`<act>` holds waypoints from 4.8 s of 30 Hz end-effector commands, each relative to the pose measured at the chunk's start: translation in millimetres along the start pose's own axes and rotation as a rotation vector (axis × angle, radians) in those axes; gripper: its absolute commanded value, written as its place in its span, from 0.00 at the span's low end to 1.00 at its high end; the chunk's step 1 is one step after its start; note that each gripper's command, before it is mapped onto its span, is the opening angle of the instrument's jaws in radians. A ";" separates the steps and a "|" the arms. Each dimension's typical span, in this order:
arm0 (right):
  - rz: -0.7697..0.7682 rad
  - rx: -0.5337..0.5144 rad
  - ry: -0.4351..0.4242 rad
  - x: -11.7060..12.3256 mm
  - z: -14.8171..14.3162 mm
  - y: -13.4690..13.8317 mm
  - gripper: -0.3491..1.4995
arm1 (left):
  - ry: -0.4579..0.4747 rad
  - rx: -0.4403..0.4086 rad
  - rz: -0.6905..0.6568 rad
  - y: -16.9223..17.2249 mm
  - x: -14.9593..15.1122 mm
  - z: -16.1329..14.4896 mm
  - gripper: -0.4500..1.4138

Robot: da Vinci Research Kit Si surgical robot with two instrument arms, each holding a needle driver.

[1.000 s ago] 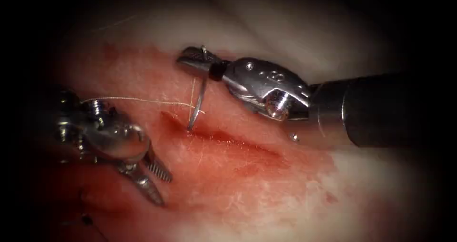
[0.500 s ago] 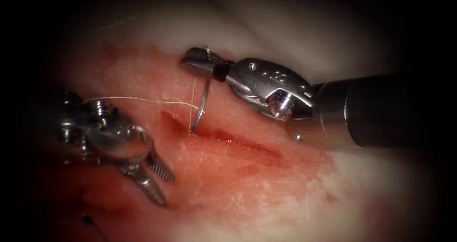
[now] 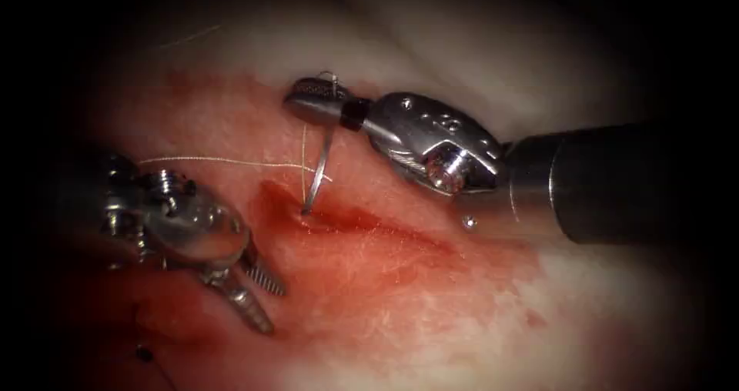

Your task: Wound Closure

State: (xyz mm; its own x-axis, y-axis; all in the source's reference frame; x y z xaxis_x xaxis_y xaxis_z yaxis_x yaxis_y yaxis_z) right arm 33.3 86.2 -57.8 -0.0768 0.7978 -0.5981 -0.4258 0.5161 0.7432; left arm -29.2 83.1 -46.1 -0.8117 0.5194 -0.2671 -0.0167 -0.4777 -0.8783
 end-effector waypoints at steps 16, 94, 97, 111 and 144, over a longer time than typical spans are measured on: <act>0.027 0.053 -0.048 -1.8 1.0 -1.6 0.00 | -0.004 -0.001 0.014 0.1 -1.9 -0.2 0.53; 0.131 0.030 -0.085 0.0 -1.3 -2.0 0.83 | 0.114 0.092 0.205 1.7 -1.0 -2.6 0.56; 0.067 0.001 -0.092 0.3 -3.3 0.1 0.83 | 0.146 0.152 0.298 2.1 -0.6 -3.1 0.57; 0.044 0.002 -0.140 -1.2 -3.8 0.6 0.82 | 0.421 0.386 0.520 1.6 1.0 -4.1 0.59; -0.013 0.178 -0.204 -0.3 -8.4 -6.4 0.00 | 0.494 0.053 0.234 -1.7 1.3 -2.1 0.05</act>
State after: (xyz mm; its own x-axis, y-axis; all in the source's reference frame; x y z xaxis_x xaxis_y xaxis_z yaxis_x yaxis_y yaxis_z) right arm 27.8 79.8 -65.7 0.1377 0.8181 -0.5584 -0.2553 0.5740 0.7780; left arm -28.2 87.0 -46.4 -0.4209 0.6612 -0.6210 0.0894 -0.6510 -0.7538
